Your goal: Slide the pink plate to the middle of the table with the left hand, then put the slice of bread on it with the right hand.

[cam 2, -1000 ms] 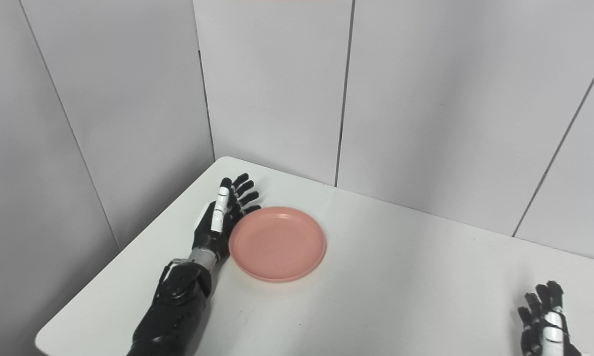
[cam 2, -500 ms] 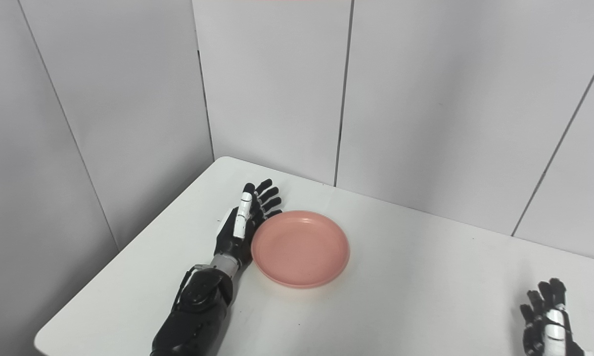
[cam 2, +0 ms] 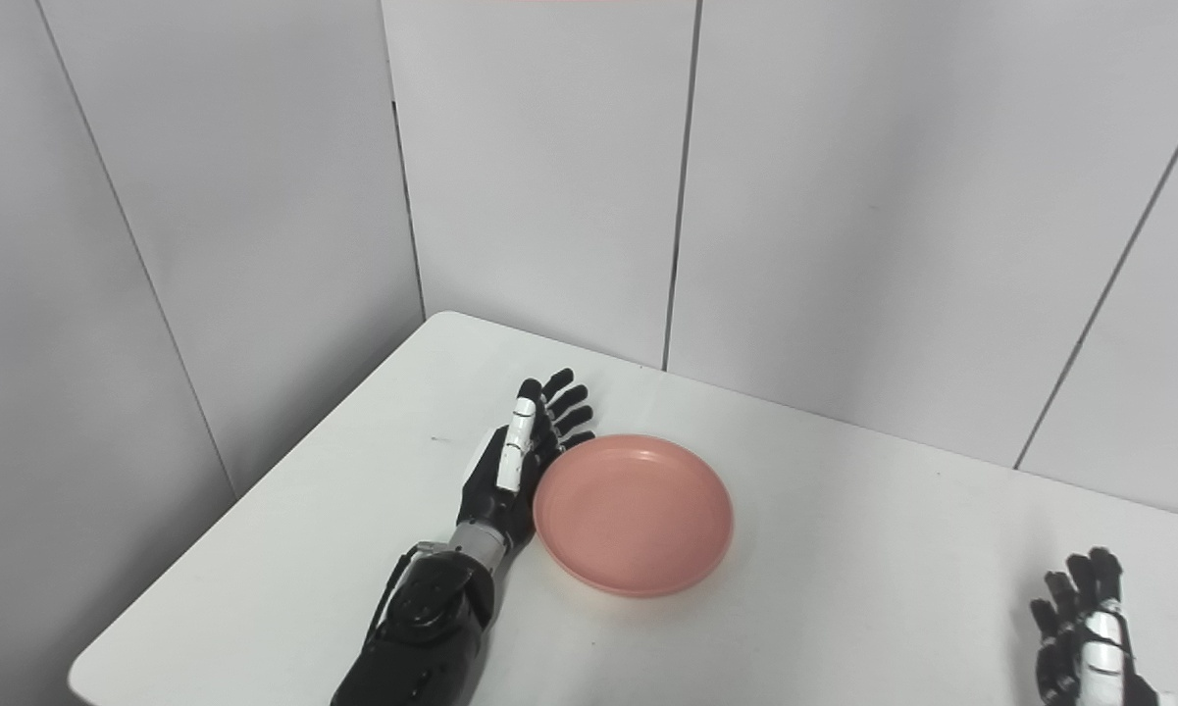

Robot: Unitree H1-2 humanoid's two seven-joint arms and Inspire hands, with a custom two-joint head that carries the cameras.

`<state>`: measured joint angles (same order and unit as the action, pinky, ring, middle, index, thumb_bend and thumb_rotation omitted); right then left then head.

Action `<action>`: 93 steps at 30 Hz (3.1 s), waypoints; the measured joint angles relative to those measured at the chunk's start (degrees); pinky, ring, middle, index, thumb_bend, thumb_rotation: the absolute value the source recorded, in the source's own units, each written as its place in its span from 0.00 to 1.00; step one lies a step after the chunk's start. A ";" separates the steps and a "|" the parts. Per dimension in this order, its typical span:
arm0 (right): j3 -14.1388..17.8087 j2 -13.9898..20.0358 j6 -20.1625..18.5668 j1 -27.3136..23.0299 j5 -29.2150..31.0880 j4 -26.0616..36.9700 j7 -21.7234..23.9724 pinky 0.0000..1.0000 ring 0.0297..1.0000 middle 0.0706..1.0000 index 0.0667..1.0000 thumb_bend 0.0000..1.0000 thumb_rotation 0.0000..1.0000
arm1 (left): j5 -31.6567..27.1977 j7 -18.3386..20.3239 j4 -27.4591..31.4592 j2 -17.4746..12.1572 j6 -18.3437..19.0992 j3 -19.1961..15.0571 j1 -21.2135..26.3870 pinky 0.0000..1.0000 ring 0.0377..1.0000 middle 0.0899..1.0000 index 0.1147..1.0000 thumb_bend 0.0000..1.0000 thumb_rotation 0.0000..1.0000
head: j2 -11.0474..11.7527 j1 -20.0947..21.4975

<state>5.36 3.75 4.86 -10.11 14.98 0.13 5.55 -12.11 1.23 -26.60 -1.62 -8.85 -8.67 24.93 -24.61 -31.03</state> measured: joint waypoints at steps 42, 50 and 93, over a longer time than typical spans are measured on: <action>-4.46 -5.43 -4.31 1.04 -8.91 4.51 -5.30 1.00 0.99 0.99 0.99 0.57 0.92 | -0.35 6.08 11.90 3.89 7.73 6.42 -7.16 0.87 0.90 0.93 0.90 0.76 1.00 | -9.76 30.85; -5.00 -5.73 -5.96 1.01 -9.70 4.97 -5.67 1.00 0.99 1.00 1.00 0.62 0.93 | -0.33 6.05 13.98 4.97 9.94 7.50 -8.04 0.88 0.90 0.92 0.90 0.74 1.00 | -11.16 33.58; -3.46 -2.72 -8.70 0.86 -8.46 8.88 -5.72 1.00 0.94 0.94 0.94 0.64 0.85 | 3.66 5.37 13.41 10.54 5.91 11.75 -10.17 0.94 0.93 0.94 0.93 0.76 0.99 | -9.67 39.21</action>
<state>1.90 1.03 -3.84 -9.25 6.51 9.01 -0.17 -8.45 6.59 -13.19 8.92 -2.94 3.08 14.76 -34.28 8.17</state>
